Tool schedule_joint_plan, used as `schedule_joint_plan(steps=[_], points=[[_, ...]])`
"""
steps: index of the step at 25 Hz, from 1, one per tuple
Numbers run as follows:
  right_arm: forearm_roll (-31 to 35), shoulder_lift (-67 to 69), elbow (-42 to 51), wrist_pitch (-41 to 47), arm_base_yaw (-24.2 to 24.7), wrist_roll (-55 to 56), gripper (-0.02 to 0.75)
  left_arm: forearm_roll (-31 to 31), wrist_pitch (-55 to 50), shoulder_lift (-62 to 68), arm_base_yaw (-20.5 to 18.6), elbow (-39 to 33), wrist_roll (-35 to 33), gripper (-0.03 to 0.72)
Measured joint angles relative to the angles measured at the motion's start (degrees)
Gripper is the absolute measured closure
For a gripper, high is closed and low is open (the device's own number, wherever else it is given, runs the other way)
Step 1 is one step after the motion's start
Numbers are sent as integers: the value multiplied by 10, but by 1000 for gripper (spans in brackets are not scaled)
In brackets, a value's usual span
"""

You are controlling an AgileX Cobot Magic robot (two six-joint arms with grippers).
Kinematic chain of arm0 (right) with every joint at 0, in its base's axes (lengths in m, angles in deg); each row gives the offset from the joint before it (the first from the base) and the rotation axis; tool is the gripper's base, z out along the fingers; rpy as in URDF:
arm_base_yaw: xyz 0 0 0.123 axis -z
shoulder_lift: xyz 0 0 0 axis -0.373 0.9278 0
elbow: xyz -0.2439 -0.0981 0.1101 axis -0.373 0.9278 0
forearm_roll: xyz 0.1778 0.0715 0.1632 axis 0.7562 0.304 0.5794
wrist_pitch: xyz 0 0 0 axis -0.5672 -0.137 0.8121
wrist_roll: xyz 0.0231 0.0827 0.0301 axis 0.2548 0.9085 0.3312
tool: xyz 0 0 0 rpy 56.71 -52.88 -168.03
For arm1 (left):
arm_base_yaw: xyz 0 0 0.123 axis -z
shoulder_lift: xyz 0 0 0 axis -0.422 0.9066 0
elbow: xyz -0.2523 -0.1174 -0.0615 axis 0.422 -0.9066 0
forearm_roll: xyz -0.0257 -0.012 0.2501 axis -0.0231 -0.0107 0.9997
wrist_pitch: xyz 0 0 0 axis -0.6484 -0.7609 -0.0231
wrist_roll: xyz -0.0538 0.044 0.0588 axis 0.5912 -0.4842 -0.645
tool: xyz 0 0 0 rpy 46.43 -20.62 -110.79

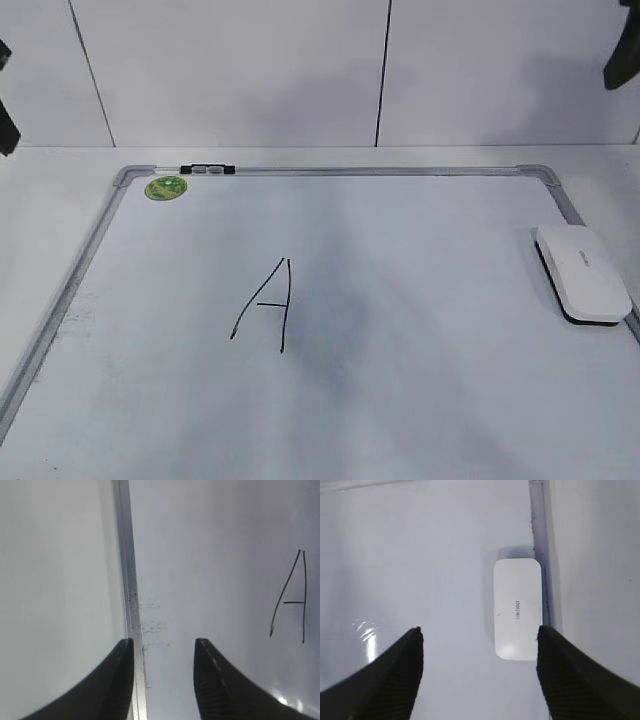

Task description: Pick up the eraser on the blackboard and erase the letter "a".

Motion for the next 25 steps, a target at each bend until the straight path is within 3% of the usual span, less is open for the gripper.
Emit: schedule_joint_plan(steps=[11,18,25], points=[[4,-168,3,9,0,0,178,9,-17,-124,5,0,0,420],[20,-251,87,12,0,-1,178,23,-31,-196,5,0,0,444],[-11,-323,181,12,-47,-1,178,25,-39,-259,5,0,4,451]])
